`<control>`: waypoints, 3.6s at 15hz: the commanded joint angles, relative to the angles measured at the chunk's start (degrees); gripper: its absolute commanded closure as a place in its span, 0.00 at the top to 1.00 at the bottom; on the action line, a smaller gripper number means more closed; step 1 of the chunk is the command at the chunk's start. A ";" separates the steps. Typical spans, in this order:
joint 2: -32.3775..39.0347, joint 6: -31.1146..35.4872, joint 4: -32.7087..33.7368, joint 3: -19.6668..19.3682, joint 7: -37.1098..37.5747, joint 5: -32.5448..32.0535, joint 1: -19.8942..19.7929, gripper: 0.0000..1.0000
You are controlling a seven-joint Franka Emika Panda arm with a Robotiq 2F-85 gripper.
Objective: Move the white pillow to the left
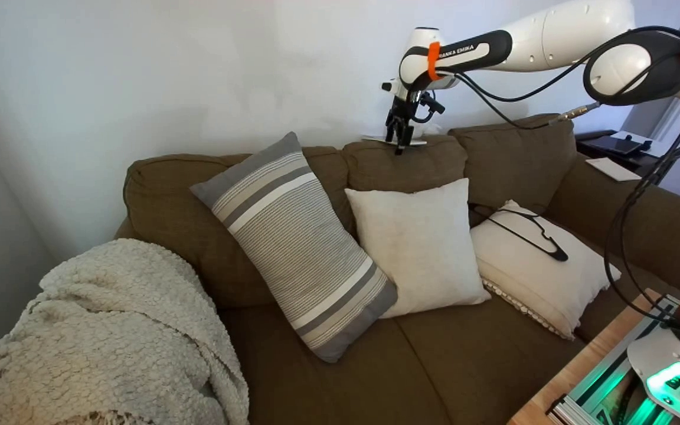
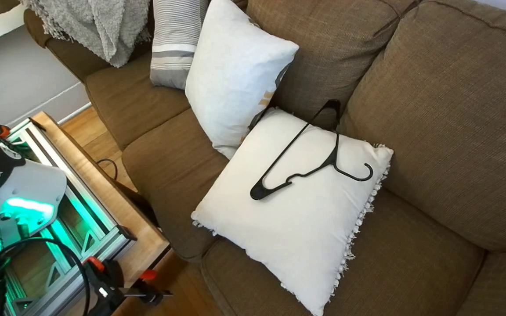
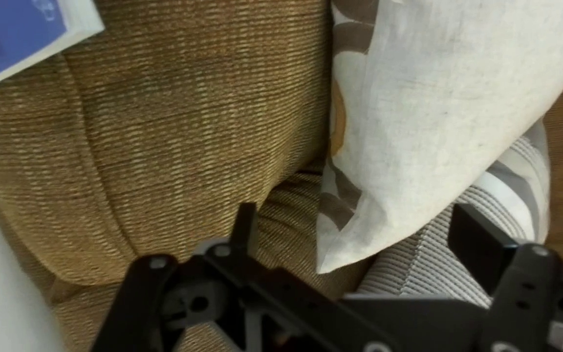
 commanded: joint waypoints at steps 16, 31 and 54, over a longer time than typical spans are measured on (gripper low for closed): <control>19.34 -16.29 12.16 1.86 0.98 -2.79 -2.61 1.00; 18.87 -25.49 20.68 0.28 1.05 -4.94 -1.51 0.00; -7.93 5.50 -13.60 -2.05 14.74 -6.40 -5.41 0.00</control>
